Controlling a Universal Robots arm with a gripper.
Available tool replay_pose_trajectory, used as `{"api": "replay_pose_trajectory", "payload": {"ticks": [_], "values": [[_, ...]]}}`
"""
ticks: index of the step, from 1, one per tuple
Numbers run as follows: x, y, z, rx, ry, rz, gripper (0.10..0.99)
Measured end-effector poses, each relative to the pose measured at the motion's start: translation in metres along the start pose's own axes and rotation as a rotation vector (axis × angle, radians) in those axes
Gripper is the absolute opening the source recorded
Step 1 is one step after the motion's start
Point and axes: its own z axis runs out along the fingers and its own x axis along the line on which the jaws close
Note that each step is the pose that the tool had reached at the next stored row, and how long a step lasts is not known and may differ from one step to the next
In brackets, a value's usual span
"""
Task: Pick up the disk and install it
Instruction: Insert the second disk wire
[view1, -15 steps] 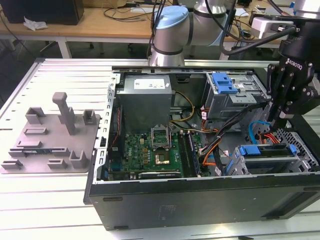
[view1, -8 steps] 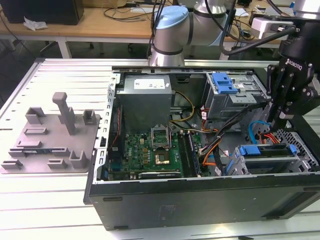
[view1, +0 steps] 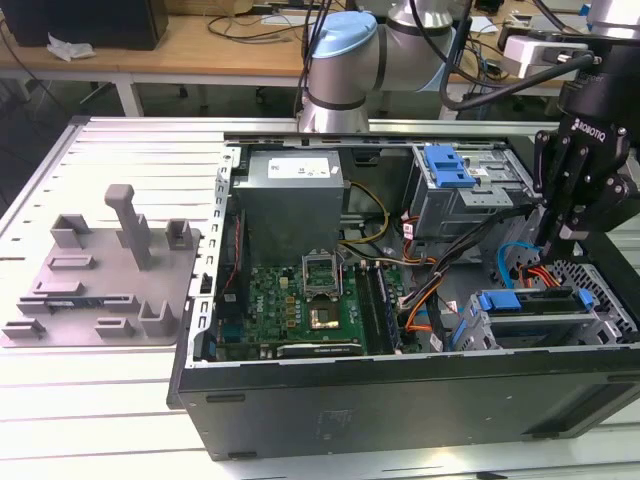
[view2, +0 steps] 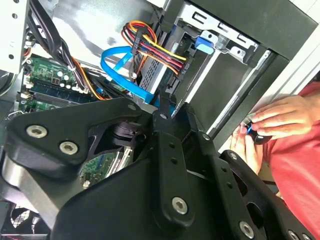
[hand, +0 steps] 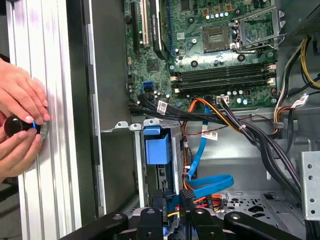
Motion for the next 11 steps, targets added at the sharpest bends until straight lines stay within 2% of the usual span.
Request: {"api": "replay_pose_trajectory", "payload": {"ticks": [3, 11], "values": [[0.0037, -0.0004, 0.0010, 0.000, -0.0001, 0.000, 0.275], [0.0041, -0.0005, 0.0013, 0.000, 0.0001, 0.000, 0.275]]}}
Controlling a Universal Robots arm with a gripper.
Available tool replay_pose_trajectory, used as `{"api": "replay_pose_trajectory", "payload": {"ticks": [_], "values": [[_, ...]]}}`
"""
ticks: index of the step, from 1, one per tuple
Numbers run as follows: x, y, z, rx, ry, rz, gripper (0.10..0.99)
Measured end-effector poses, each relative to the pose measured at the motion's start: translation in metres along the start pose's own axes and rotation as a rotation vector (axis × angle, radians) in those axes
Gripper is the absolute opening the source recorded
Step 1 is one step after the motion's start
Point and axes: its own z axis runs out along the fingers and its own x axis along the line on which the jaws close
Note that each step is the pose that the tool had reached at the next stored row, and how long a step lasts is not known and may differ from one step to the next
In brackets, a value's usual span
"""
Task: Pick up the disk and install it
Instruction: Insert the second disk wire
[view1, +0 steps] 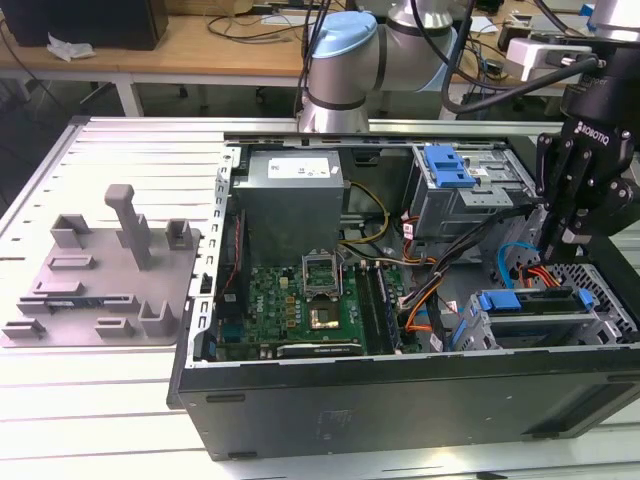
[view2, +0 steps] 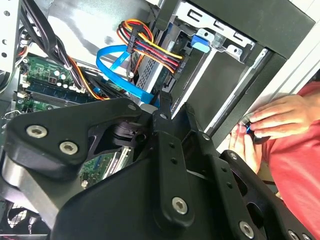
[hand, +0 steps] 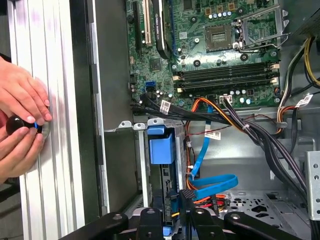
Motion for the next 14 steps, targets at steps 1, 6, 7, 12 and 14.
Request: {"api": "replay_pose_trajectory", "payload": {"ticks": [1, 6, 7, 12, 14], "values": [[-0.0002, 0.0000, 0.0006, 0.000, -0.0002, 0.000, 0.275], [-0.0006, 0.0000, 0.0023, 0.000, 0.0001, 0.000, 0.275], [-0.0007, 0.0000, 0.0026, 0.000, -0.0001, 0.000, 0.275], [-0.0008, 0.0000, 0.0031, 0.000, -0.0011, 0.000, 0.161], [-0.0008, 0.0000, 0.0031, 0.000, -0.0035, 0.000, 0.161]]}}
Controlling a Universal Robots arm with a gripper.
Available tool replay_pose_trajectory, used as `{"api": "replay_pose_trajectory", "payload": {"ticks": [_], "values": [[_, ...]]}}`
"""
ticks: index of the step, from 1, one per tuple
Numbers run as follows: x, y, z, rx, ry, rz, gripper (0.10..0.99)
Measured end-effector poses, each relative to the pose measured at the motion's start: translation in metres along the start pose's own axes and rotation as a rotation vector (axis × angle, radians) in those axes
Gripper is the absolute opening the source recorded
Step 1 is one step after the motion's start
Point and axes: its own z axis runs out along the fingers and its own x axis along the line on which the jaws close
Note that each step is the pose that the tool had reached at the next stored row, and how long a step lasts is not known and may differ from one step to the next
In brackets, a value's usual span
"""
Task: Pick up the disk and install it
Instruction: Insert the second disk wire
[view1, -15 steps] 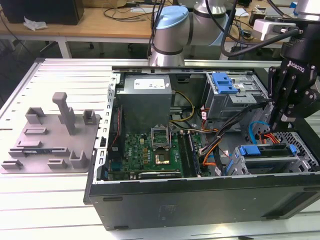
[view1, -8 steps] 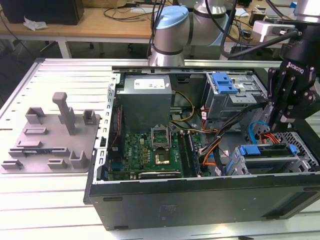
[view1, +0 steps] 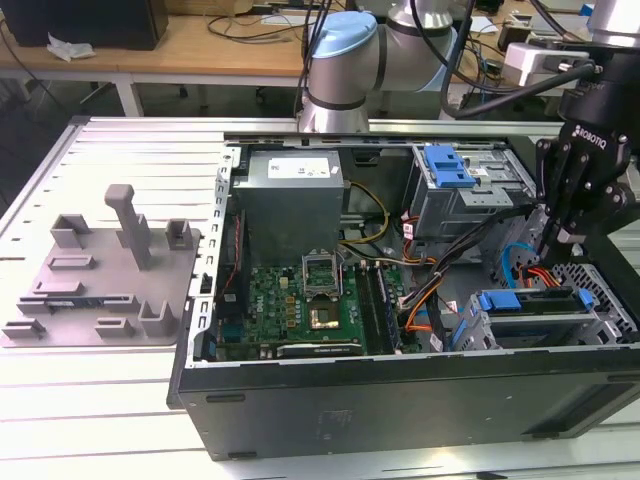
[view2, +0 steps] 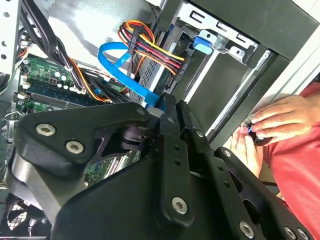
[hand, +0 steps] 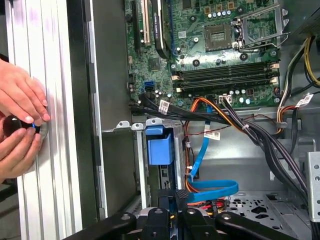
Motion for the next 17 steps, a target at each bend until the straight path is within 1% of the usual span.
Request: {"api": "replay_pose_trajectory", "payload": {"ticks": [1, 4, 5, 6, 8, 10, 11, 12, 14, 16, 17], "values": [[0.0014, 0.0010, 0.0003, 0.000, -0.0012, 0.000, 0.161], [0.0053, 0.0024, 0.0013, 0.005, -0.0112, 0.001, 0.161], [0.0070, 0.0029, 0.0018, 0.007, -0.0166, 0.002, 0.161], [0.0084, 0.0032, 0.0022, 0.008, -0.0198, 0.002, 0.161], [0.0145, 0.0035, 0.0039, 0.008, -0.0299, 0.002, 0.161], [0.0185, 0.0037, 0.0052, 0.009, -0.0390, 0.002, 0.161], [0.0209, 0.0041, 0.0060, 0.012, -0.0482, 0.003, 0.161], [0.0230, 0.0049, 0.0067, 0.016, -0.0636, 0.004, 0.161], [0.0279, 0.0060, 0.0084, 0.026, -0.1037, 0.006, 0.161], [0.0337, 0.0060, 0.0112, 0.030, -0.1258, 0.007, 0.161], [0.0347, 0.0059, 0.0124, 0.030, -0.1320, 0.006, 0.161]]}}
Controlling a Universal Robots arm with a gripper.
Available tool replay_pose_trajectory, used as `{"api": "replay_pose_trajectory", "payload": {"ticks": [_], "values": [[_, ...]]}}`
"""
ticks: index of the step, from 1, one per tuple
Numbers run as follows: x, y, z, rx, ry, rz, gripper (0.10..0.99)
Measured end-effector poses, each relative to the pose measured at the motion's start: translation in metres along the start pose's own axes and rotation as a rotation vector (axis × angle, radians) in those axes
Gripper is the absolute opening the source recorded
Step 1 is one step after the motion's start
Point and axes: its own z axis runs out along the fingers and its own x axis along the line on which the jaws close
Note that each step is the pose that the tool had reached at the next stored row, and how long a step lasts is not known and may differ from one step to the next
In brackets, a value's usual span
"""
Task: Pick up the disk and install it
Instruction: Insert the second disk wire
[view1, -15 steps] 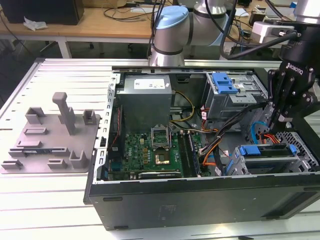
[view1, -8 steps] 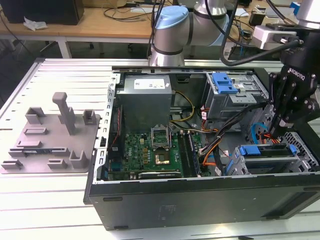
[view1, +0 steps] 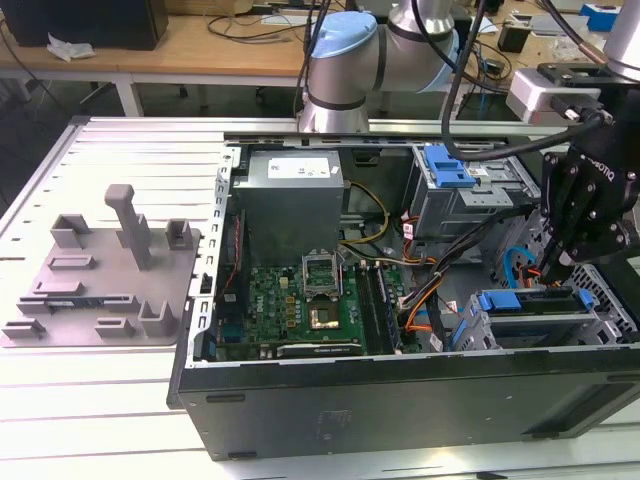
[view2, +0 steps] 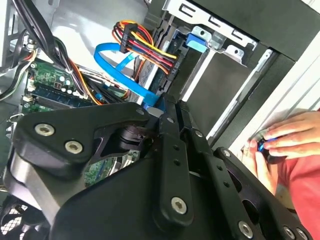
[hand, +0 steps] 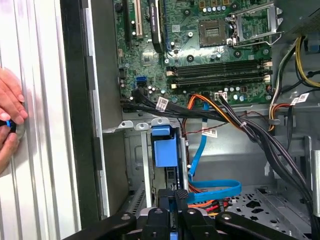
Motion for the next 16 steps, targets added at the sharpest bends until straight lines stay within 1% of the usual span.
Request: {"api": "replay_pose_trajectory", "payload": {"ticks": [3, 5, 8, 10, 11, 16], "values": [[0.0005, 0.0001, 0.0017, 0.002, -0.0185, -0.006, 0.161], [0.0008, 0.0001, 0.0028, 0.003, -0.0278, -0.009, 0.161], [0.0007, 0.0001, 0.0041, 0.005, -0.0357, -0.014, 0.161], [0.0008, 0.0004, 0.0048, 0.006, -0.0393, -0.017, 0.161], [0.0008, 0.0007, 0.0056, 0.007, -0.0430, -0.020, 0.161], [0.0018, 0.0013, 0.0077, 0.011, -0.0523, -0.026, 0.161]]}}
